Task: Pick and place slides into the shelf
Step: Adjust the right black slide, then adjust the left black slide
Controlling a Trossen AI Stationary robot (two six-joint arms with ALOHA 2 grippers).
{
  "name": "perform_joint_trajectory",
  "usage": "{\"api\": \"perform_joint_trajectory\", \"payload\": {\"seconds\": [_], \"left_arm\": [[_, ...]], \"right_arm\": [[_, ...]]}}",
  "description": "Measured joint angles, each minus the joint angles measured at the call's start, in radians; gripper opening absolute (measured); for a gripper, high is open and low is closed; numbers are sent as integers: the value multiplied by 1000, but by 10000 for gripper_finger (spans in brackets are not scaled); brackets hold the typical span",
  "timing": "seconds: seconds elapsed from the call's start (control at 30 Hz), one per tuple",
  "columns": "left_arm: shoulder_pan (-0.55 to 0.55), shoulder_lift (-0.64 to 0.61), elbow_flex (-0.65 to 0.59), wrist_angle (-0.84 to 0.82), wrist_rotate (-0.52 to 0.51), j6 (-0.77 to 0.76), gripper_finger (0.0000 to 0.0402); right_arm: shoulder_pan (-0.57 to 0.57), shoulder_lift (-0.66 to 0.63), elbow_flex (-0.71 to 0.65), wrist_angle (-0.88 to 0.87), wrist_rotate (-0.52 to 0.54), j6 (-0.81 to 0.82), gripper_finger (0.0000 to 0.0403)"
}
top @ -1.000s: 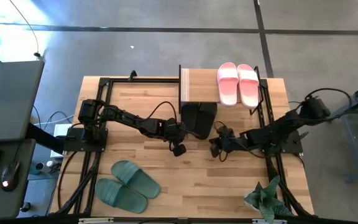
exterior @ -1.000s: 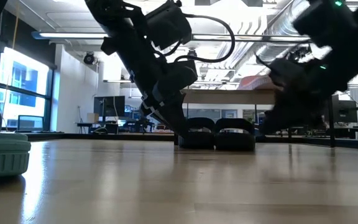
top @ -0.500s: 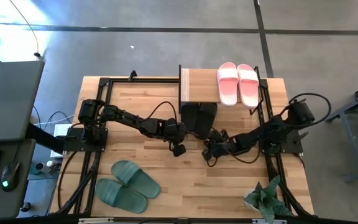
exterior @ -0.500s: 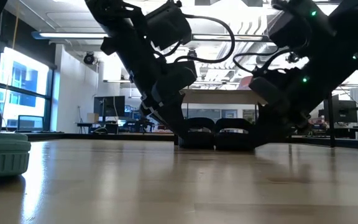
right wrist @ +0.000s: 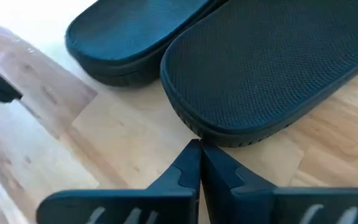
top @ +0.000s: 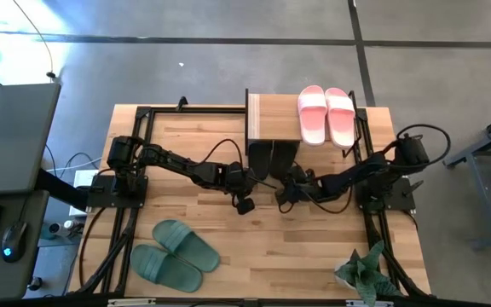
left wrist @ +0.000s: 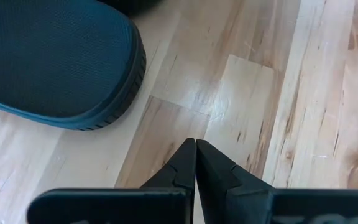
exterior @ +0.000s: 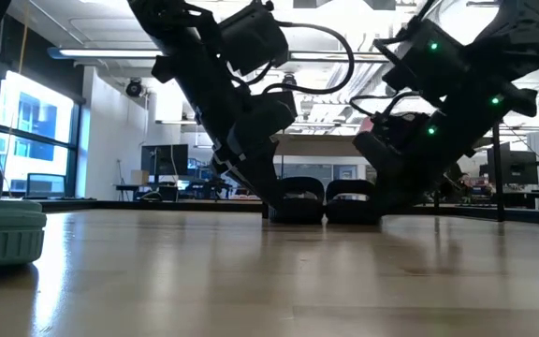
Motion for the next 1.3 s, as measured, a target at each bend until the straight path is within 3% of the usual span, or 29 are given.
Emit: {"api": "perform_joint_trajectory", "payload": {"seconds": [0.47,0.63,0.7,0.93,1.07,1.23,1.3], "left_arm": [[0,0,0,0,-54,-13,1],[1,0,0,13,90,105,0],[0,1,0,18,103,117,0],[41,32,1,58,107,124,0],[56,64,20,73,103,117,0],[66,115,72,66,69,132,0],[67,129,91,58,55,130,0]], "right_arm": [[-87,0,0,0,-29,-30,0],[-81,-23,-1,13,-61,-81,0],[-55,-57,-1,5,-74,-90,0],[41,-259,-1,-310,71,19,0],[31,-312,-11,-476,66,89,0],[-25,-297,-109,-280,-28,87,0],[-38,-285,-152,-200,-13,122,0]]}}
